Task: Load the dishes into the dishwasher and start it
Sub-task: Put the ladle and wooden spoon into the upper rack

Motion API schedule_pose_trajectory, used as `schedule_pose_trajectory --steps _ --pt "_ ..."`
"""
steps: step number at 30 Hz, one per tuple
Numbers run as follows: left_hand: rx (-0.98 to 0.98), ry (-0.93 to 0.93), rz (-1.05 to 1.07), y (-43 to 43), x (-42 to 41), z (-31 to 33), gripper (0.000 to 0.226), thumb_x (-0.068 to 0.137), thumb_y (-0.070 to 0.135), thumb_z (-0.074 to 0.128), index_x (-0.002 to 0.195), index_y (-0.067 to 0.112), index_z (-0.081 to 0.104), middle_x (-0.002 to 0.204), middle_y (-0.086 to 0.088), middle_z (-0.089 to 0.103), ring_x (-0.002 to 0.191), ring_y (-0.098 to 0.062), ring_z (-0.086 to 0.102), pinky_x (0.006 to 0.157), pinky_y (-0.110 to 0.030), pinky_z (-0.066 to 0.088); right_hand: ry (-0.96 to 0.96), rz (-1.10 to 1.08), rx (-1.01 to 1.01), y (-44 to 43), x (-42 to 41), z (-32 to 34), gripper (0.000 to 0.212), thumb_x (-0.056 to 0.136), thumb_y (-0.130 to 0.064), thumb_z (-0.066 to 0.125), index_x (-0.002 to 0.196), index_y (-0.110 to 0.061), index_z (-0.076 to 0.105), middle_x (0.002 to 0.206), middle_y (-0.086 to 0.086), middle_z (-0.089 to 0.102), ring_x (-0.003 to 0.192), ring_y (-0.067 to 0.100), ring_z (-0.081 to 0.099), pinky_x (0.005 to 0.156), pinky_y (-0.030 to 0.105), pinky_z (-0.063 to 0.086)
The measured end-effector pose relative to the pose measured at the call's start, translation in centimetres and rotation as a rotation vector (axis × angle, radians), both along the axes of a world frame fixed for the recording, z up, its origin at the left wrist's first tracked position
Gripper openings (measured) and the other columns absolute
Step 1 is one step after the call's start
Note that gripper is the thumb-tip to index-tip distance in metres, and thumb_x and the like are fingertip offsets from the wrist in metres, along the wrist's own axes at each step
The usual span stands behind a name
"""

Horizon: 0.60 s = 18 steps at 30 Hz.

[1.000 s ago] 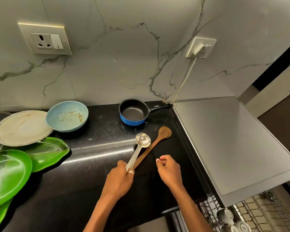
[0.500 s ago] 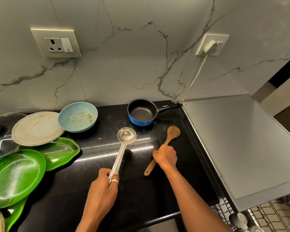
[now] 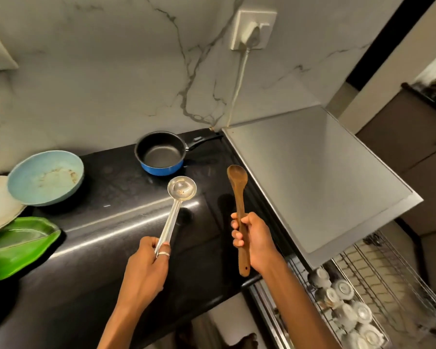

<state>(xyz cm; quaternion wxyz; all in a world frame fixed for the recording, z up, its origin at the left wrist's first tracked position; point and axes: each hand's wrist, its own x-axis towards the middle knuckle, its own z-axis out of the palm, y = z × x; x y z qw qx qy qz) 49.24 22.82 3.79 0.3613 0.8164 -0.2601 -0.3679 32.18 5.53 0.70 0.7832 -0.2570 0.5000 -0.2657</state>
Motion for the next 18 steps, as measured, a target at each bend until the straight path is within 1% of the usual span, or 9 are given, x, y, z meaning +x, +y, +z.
schedule_pose_trajectory --steps 2,7,9,11,14,15,16,18 --pt "0.0 0.014 -0.043 -1.1 -1.1 -0.2 0.012 0.104 0.034 0.045 0.099 0.025 0.05 0.078 -0.011 0.064 0.06 -0.02 0.059 0.048 -0.029 0.047 0.046 -0.003 -0.032 0.5 -3.9 0.3 0.023 0.095 -0.011 0.038 0.104 -0.003 0.058 0.069 0.005 0.053 0.048 0.012 0.041 0.038 0.022 0.032" --pt "-0.005 0.055 -0.178 -4.4 -6.3 -0.8 0.014 0.104 0.035 0.045 0.101 0.022 0.049 0.078 -0.011 0.063 0.06 -0.019 0.058 0.049 -0.027 0.048 0.285 -0.096 -0.103 2.0 -15.5 0.7 0.026 0.099 -0.016 0.047 0.109 0.0 0.064 0.071 0.008 0.057 0.05 0.015 0.046 0.041 0.025 0.036" --pt "-0.018 0.064 -0.233 -5.7 -9.2 -0.8 0.014 0.104 0.035 0.045 0.102 0.022 0.049 0.078 -0.01 0.064 0.059 -0.018 0.058 0.049 -0.028 0.049 0.356 -0.129 -0.122 2.8 -20.6 0.8 0.027 0.102 -0.02 0.048 0.112 -0.001 0.064 0.073 0.008 0.059 0.051 0.015 0.048 0.042 0.025 0.038" --pt "-0.04 0.072 -0.281 -6.8 -12.6 -0.9 0.012 0.104 0.035 0.046 0.101 0.024 0.049 0.078 -0.01 0.064 0.058 -0.018 0.058 0.051 -0.035 0.053 0.422 -0.153 -0.168 3.6 -25.6 1.0 0.028 0.103 -0.026 0.049 0.11 -0.004 0.065 0.074 0.009 0.06 0.053 0.015 0.049 0.045 0.026 0.039" --pt "-0.055 0.065 -0.343 -8.1 -18.2 -1.4 0.007 0.102 0.035 0.048 0.099 0.029 0.048 0.076 -0.007 0.066 0.06 -0.022 0.062 0.059 -0.051 0.056 0.567 -0.174 -0.237 3.7 -32.5 0.9 0.029 0.104 -0.031 0.048 0.105 -0.009 0.067 0.078 0.01 0.064 0.055 0.016 0.05 0.05 0.029 0.039" --pt "-0.059 0.049 -0.363 -8.7 -20.5 -1.6 0.007 0.102 0.035 0.048 0.098 0.03 0.048 0.073 -0.006 0.066 0.059 -0.022 0.063 0.059 -0.053 0.056 0.617 -0.166 -0.269 3.4 -34.9 0.6 0.031 0.105 -0.032 0.047 0.105 -0.01 0.068 0.08 0.01 0.065 0.056 0.017 0.05 0.05 0.03 0.04" --pt "-0.064 0.041 -0.378 -9.2 -22.9 -1.8 0.008 0.102 0.035 0.048 0.096 0.03 0.048 0.071 -0.005 0.066 0.057 -0.02 0.063 0.058 -0.052 0.055 0.664 -0.154 -0.306 3.0 -37.3 0.3 0.032 0.105 -0.034 0.046 0.104 -0.011 0.069 0.08 0.011 0.065 0.057 0.018 0.05 0.05 0.03 0.041" --pt "-0.072 0.039 -0.404 -10.2 -28.0 -2.4 0.011 0.102 0.037 0.048 0.093 0.03 0.047 0.066 -0.004 0.064 0.051 -0.014 0.06 0.051 -0.045 0.053 0.764 -0.132 -0.38 1.9 -41.8 -0.5 0.033 0.105 -0.037 0.046 0.099 -0.014 0.069 0.077 0.011 0.065 0.056 0.018 0.049 0.047 0.028 0.041"
